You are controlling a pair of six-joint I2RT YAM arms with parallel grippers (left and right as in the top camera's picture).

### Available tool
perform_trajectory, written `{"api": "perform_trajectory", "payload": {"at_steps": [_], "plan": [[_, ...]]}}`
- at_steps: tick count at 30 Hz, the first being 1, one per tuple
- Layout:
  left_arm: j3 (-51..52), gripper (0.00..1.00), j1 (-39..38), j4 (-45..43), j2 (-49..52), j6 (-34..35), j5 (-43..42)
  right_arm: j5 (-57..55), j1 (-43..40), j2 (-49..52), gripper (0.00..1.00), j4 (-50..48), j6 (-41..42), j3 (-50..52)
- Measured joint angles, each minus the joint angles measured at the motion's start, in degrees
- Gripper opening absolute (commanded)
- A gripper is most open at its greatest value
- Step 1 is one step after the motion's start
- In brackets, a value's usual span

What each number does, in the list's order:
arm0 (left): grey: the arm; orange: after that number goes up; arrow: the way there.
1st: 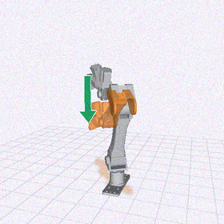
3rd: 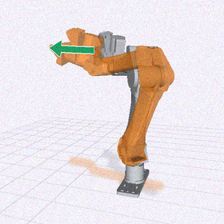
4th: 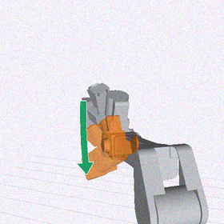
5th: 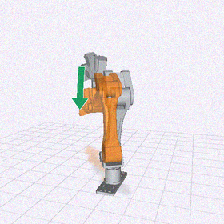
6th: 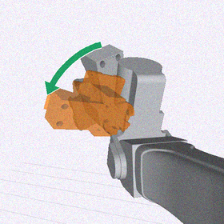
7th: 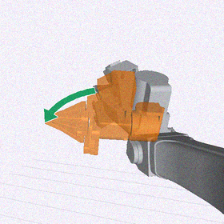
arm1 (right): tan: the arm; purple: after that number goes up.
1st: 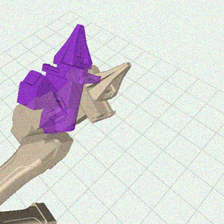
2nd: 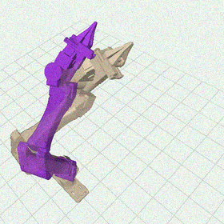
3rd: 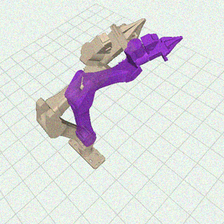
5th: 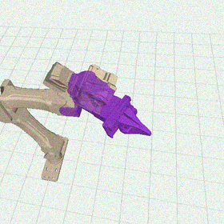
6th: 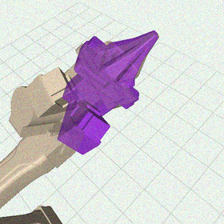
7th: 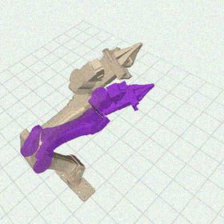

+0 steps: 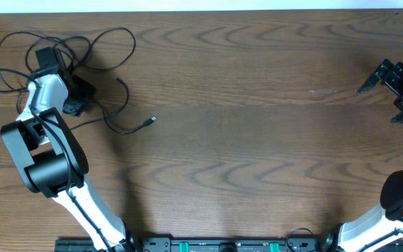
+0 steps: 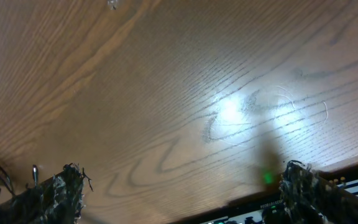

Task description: Untangle cables

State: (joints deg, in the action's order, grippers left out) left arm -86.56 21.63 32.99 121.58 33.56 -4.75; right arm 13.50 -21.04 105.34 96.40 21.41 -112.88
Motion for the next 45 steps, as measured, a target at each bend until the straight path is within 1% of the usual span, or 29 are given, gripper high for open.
{"api": "perform_trajectory", "payload": {"at_steps": [1,3,5,7,8,13,15,20,26,35,45], "plan": [[0.00,0.44,0.00,-0.07,0.39,-0.31,0.13,0.02,0.00,0.02,0.99,0.00,0.00,0.00],[0.00,0.27,0.00,-0.09,0.92,-0.90,0.48,0.00,0.00,0.00,0.99,0.00,0.00,0.00],[0.00,0.21,0.00,0.11,1.03,-1.16,0.59,0.02,0.00,0.00,0.99,0.00,0.00,0.00],[0.00,0.10,0.00,0.20,1.07,-1.40,0.59,0.00,0.00,0.00,0.99,0.00,0.00,0.00],[0.00,0.08,0.00,0.17,1.11,-1.86,0.61,0.00,0.00,0.02,0.99,0.00,0.00,0.00],[0.00,0.08,0.00,1.46,1.22,-3.58,1.40,0.00,0.00,0.00,0.99,0.00,-0.02,0.00],[-0.17,0.08,-0.15,3.50,1.22,-3.37,3.65,0.02,0.00,0.00,0.99,0.00,0.00,0.00],[-0.31,0.08,-0.11,9.97,0.98,1.11,9.64,0.02,0.00,0.00,0.99,0.00,-0.02,0.00],[-0.24,0.07,3.15,16.74,0.90,7.02,12.41,0.00,0.00,0.02,0.99,0.00,0.00,0.00],[-0.11,0.07,8.92,22.18,0.90,9.31,13.75,0.00,0.00,0.02,0.99,0.00,0.00,0.00],[-0.07,0.07,14.43,31.26,0.87,17.20,14.80,0.02,0.00,0.00,0.99,0.00,-0.02,0.00]]}}
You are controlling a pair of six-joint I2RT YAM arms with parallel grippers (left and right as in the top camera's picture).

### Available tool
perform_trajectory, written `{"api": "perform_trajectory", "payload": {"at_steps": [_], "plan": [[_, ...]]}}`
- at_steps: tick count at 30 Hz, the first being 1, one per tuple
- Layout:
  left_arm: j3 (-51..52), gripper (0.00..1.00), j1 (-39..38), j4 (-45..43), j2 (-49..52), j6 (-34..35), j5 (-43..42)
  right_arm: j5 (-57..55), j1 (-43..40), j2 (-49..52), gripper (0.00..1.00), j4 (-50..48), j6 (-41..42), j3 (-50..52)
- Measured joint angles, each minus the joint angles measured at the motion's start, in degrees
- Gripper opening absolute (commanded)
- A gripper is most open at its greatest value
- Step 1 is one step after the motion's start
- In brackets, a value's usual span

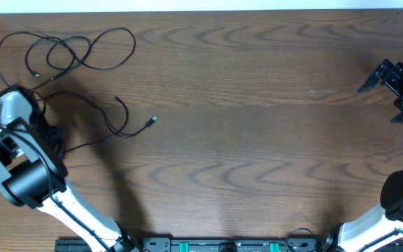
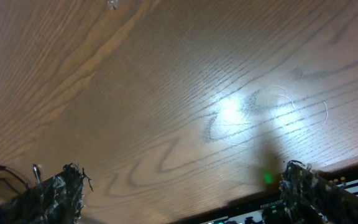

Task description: Untangle cables

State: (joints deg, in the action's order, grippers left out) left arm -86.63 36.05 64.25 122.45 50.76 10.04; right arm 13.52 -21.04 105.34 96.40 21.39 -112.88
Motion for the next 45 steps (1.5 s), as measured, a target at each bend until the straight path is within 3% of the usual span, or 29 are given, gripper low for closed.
{"api": "perform_trajectory", "payload": {"at_steps": [6,10,12,18,23,29,45], "plan": [[0.15,0.08,2.54,2.82,-1.88,3.91,5.99,-0.02,0.00,0.02,0.99,0.00,0.00,0.00],[0.20,0.08,2.23,-0.28,-6.08,4.37,6.60,-0.02,0.00,0.02,0.99,0.00,0.00,0.00],[0.26,0.08,1.44,-6.60,-9.18,1.86,4.35,-0.02,0.00,0.00,0.99,0.00,0.00,0.00],[0.11,0.10,-5.55,-25.77,-14.69,-10.64,-12.81,-0.02,0.00,0.00,0.99,0.02,0.00,0.00],[0.11,0.10,-13.88,-31.80,-12.96,-15.06,-17.51,0.00,0.00,0.02,0.99,0.00,0.00,0.00],[0.11,0.10,-20.24,-37.31,-7.30,-16.76,-14.34,-0.02,0.00,0.02,0.99,0.00,0.00,0.00],[0.11,0.09,-17.40,-43.71,1.36,-23.23,-11.34,0.00,0.00,0.02,0.99,0.00,0.00,0.00]]}}
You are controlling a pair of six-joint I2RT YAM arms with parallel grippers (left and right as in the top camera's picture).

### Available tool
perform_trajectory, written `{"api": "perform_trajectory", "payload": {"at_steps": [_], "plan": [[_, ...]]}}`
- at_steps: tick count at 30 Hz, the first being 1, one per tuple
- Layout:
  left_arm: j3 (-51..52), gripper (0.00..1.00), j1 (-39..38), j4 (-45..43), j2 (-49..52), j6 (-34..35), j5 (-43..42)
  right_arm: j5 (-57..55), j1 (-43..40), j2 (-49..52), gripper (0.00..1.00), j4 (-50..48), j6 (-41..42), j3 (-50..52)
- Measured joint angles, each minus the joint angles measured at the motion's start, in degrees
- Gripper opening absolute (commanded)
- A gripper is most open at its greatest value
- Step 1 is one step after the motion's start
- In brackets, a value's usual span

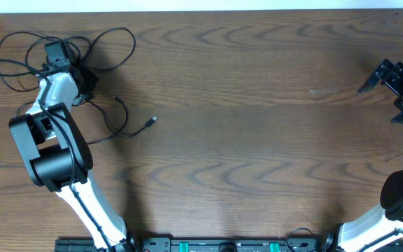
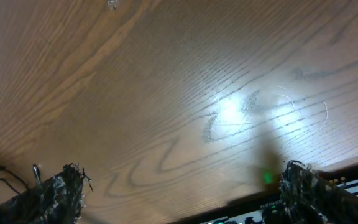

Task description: Untangle cables

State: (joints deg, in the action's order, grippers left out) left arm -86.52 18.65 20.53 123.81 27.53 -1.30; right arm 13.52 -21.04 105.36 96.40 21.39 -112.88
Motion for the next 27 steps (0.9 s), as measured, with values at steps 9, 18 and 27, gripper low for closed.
{"api": "perform_trajectory", "payload": {"at_steps": [9,18,27], "plan": [[-0.02,0.08,0.02,-0.09,1.25,-1.36,0.17,-0.02,0.00,-0.02,0.99,0.00,0.02,0.00],[-1.25,0.08,1.68,6.86,1.25,-2.10,6.56,0.00,0.00,-0.02,0.99,0.00,0.02,0.00],[-2.12,0.07,9.33,17.07,0.96,-0.24,11.78,0.00,0.00,0.00,0.99,0.00,0.02,0.00]]}}
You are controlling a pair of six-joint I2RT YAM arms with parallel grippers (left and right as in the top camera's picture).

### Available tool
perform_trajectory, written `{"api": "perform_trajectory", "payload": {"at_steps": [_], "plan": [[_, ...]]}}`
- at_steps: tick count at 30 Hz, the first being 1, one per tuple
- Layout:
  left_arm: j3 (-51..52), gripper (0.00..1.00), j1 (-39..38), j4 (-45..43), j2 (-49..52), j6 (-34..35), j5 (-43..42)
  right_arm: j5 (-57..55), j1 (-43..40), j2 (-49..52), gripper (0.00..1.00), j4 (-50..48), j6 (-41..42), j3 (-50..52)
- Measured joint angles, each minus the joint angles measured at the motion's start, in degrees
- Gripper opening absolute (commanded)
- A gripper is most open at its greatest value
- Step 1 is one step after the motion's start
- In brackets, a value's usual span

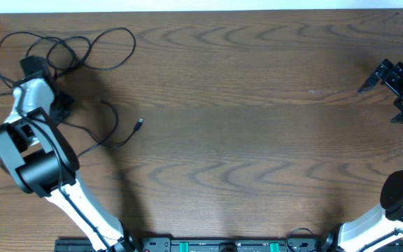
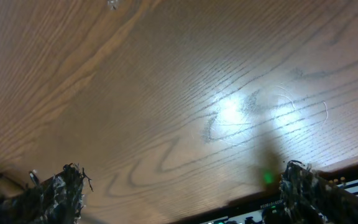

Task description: Untangle cables

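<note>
A thin black cable (image 1: 89, 52) lies in loops at the table's far left. Its plug end (image 1: 138, 123) points toward the middle. My left gripper (image 1: 60, 105) sits low among the loops, just below the tangle. A strand of the black cable runs straight into it, and it looks shut on that strand, though the wrist hides its fingers. A white cable shows at the left edge. My right gripper (image 1: 382, 101) hovers open at the far right, with only bare wood between its fingertips (image 2: 55, 193).
The table's back edge (image 1: 201, 10) runs along the top, close behind the cable loops. The left arm's big black joint (image 1: 37, 164) stands over the table's left side. A control bar (image 1: 215, 245) lines the front edge.
My left gripper has moved left and slightly toward the front. The black cable's lower strand went with it, and the plug end now lies further left. The right arm has not moved.
My left gripper was first low in the black tangle, then far out at the left edge with the loops spread wider. After that it was back at the loops near the table's rear. Now it sits left of there, and the plug end has shifted left.
</note>
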State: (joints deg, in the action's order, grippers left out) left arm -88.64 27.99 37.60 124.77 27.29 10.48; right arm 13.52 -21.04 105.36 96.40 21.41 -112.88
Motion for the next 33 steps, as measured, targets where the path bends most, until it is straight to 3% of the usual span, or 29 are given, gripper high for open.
{"api": "perform_trajectory", "payload": {"at_steps": [12,22,33], "plan": [[0.15,0.08,0.28,4.11,-0.63,5.33,-0.22,0.00,0.00,-0.02,0.99,0.00,0.00,0.00],[0.70,0.07,-0.11,12.81,-1.66,15.23,-5.66,0.00,0.00,-0.02,0.99,0.00,-0.02,0.00],[1.29,0.07,0.00,17.57,-2.29,15.72,-7.39,-0.02,0.00,0.00,0.99,0.00,-0.02,0.00]]}}
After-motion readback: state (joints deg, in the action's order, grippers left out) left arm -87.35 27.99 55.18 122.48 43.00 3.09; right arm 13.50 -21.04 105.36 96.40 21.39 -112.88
